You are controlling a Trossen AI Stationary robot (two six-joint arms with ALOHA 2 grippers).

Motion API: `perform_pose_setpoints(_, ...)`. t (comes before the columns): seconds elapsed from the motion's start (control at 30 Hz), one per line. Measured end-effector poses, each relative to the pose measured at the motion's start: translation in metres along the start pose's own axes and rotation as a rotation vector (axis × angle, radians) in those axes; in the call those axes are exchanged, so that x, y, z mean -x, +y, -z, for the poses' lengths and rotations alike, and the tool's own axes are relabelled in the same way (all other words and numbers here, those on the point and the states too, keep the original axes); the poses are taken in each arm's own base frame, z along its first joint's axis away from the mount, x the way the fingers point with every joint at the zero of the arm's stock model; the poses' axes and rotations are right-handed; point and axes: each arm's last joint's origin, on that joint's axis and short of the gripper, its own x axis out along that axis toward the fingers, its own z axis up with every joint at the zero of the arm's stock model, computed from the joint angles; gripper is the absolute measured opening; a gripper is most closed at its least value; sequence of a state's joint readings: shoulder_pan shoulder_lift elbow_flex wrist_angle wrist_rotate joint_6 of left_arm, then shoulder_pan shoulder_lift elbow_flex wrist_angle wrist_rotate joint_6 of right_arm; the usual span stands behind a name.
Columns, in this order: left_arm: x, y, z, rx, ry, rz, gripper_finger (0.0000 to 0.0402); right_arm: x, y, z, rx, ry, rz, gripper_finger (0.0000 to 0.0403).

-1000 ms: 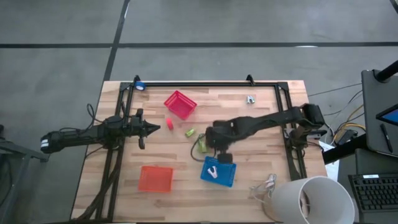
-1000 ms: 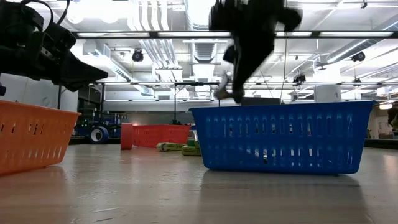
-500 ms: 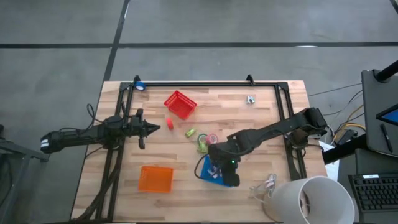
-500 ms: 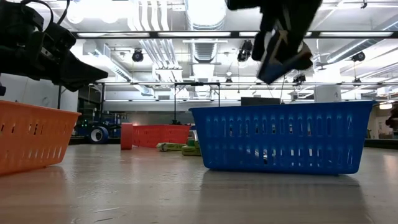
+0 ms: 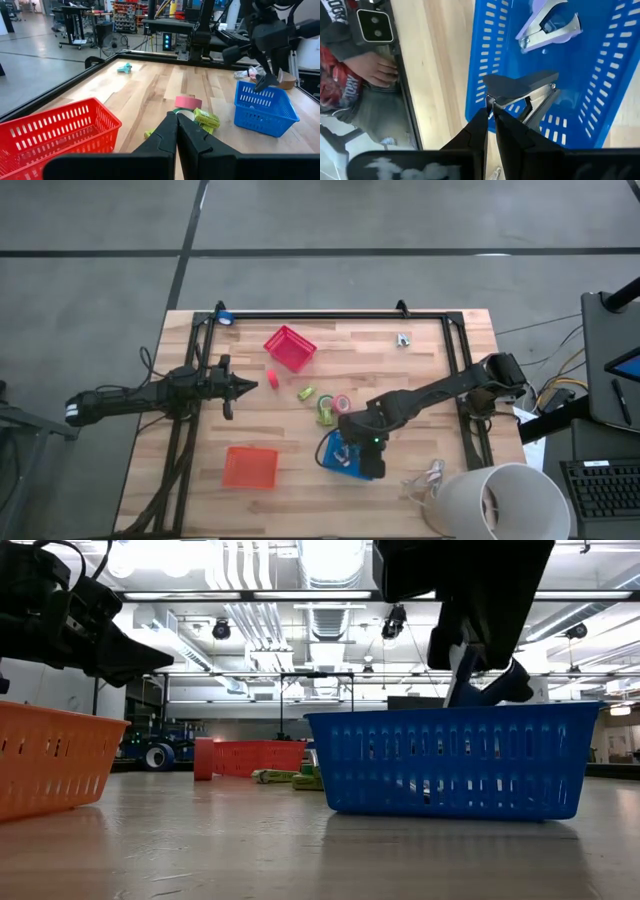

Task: Pick and place Stapler, Stapler remover, tape
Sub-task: Put the black stapler remover into the blue bin, then put the blue stapler remover into the blue bin

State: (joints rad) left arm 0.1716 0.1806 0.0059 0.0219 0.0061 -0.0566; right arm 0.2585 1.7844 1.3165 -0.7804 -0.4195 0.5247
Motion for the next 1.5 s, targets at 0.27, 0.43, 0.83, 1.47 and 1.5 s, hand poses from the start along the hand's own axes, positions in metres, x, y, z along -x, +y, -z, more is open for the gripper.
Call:
perform_pose_setpoints(0.27, 0.000, 0.000, 0.000, 0.000, 0.000, 0.000, 0.0010, 0.000, -0.002, -0.003, 0.002, -0.028, 0.000, 0.0029)
perform_pose_setpoints(0.43, 0.000, 0.000, 0.000, 0.000, 0.000, 0.000, 0.0010, 0.000, -0.002, -0.004, -0.013, -0.045, 0.023, 0.0043)
perform_pose_setpoints(0.83, 0.000, 0.000, 0.000, 0.000, 0.000, 0.000, 0.0010, 0.005, -0.008, -0.009, -0.019, -0.069, 0.036, 0.0133)
perform_pose_setpoints(1.47, 0.000, 0.000, 0.000, 0.000, 0.000, 0.000, 0.0010, 0.069, -0.082, -0.015, -0.113, -0.217, 0.797, 0.0147)
perform_pose_setpoints(1.5, 0.000, 0.000, 0.000, 0.000, 0.000, 0.000, 0.0010, 0.074, -0.089, -0.016, -0.158, -0.235, 0.840, 0.0145)
